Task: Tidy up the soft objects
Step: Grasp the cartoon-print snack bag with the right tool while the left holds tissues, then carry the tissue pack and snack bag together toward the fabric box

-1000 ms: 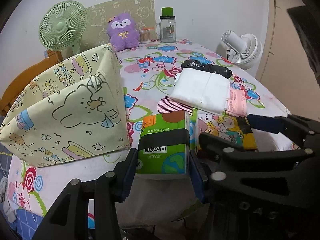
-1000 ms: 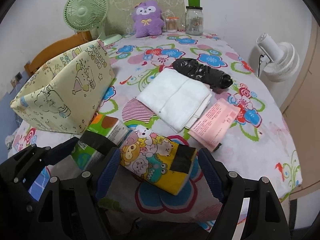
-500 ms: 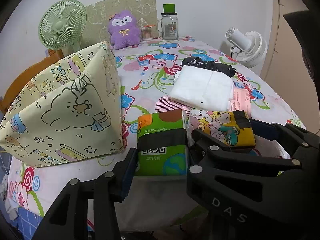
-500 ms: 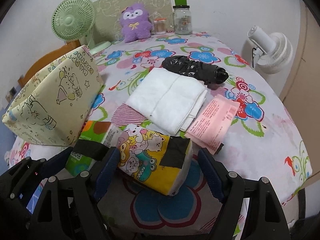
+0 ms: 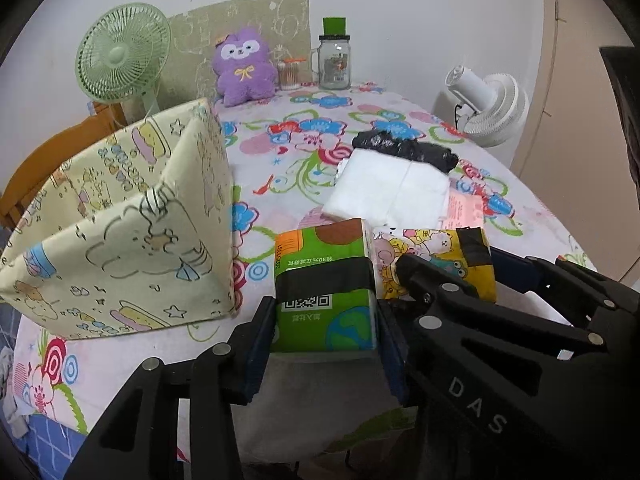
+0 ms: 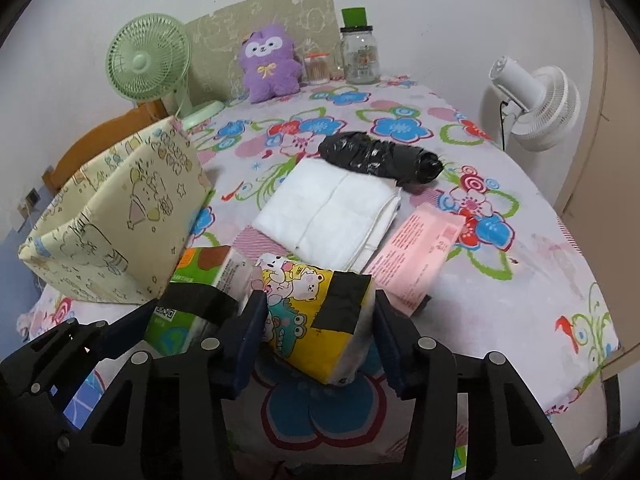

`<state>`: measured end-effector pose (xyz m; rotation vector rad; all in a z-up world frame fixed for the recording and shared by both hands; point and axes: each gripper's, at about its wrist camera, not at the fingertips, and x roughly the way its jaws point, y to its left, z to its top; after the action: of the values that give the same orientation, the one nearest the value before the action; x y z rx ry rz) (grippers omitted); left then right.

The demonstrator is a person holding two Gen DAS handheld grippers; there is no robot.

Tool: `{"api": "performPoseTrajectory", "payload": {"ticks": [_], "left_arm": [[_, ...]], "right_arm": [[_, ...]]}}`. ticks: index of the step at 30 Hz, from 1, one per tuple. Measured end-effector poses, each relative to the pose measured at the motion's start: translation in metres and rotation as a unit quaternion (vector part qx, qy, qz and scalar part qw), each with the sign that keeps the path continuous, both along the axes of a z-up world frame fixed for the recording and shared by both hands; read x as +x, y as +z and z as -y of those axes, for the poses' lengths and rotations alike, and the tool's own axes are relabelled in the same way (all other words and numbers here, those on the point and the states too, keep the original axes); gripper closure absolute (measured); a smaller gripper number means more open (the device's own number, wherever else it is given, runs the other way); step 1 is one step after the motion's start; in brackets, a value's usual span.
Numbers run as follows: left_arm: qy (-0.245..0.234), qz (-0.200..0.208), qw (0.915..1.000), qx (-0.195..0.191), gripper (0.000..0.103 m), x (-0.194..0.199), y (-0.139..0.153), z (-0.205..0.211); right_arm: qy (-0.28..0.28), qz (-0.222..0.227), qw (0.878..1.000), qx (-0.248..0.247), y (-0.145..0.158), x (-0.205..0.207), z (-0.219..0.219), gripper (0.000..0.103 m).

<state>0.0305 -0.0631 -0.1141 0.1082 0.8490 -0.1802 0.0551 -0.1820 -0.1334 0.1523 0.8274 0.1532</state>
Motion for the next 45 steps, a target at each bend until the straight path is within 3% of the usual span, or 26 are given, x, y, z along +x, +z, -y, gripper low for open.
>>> {"api": "performPoseTrajectory", "payload": {"ticks": [22,45], "left_arm": [[-0.005,0.053,0.9985,-0.011,0.053,-0.017,0.048,0.003],[-0.016,0.086,0.9961,-0.012,0.053,0.003,0.098,-0.006]], "right_arm": [[-0.018,0.053,0.998,-0.002,0.053,-0.019,0.005,0.051],[-0.036,0.088,0.995,-0.018,0.109,-0.007,-0.001,0.051]]}}
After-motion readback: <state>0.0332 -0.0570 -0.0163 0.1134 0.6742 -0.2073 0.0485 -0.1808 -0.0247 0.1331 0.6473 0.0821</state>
